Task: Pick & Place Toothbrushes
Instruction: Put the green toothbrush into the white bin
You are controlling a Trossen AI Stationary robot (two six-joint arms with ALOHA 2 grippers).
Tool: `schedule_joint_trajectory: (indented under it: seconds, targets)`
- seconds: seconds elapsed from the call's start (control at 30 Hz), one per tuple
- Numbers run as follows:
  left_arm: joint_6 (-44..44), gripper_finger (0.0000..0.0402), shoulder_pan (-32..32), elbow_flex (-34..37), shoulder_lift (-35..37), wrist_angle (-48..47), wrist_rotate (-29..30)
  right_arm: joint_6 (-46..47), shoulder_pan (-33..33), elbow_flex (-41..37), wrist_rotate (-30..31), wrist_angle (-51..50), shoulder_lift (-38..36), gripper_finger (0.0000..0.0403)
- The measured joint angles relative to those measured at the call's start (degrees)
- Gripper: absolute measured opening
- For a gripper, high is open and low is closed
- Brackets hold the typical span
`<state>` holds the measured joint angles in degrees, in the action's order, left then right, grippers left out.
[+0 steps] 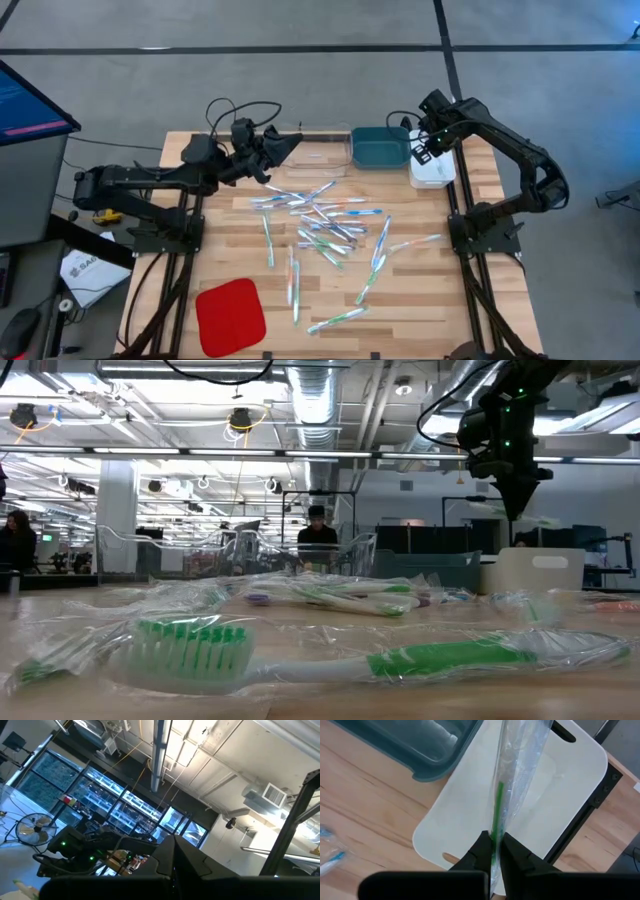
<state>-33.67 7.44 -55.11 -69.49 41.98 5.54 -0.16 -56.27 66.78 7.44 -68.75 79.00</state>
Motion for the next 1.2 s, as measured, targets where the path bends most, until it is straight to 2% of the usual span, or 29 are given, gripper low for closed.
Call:
schedule_joint_trajectory:
  seconds: [0.5, 0.8, 1.2]
  targets:
    - [0.7, 0.0002, 0.0, 0.0, 0.0, -0.04, -0.04, 2.49, 0.07, -0.63, 0.75, -0.51, 0.18, 0.001]
    - [1.44, 0.0002, 0.0, 0.0, 0.0, -0.07, -0.04, 8.36, 4.68, -0.66, 10.99, -5.34, 7.75, 0.001]
    - [3.1, 0.0002, 0.02, 0.0, 0.0, -0.11, -5.18, 12.23, 4.44, -0.48, 12.33, -4.14, 8.39, 0.001]
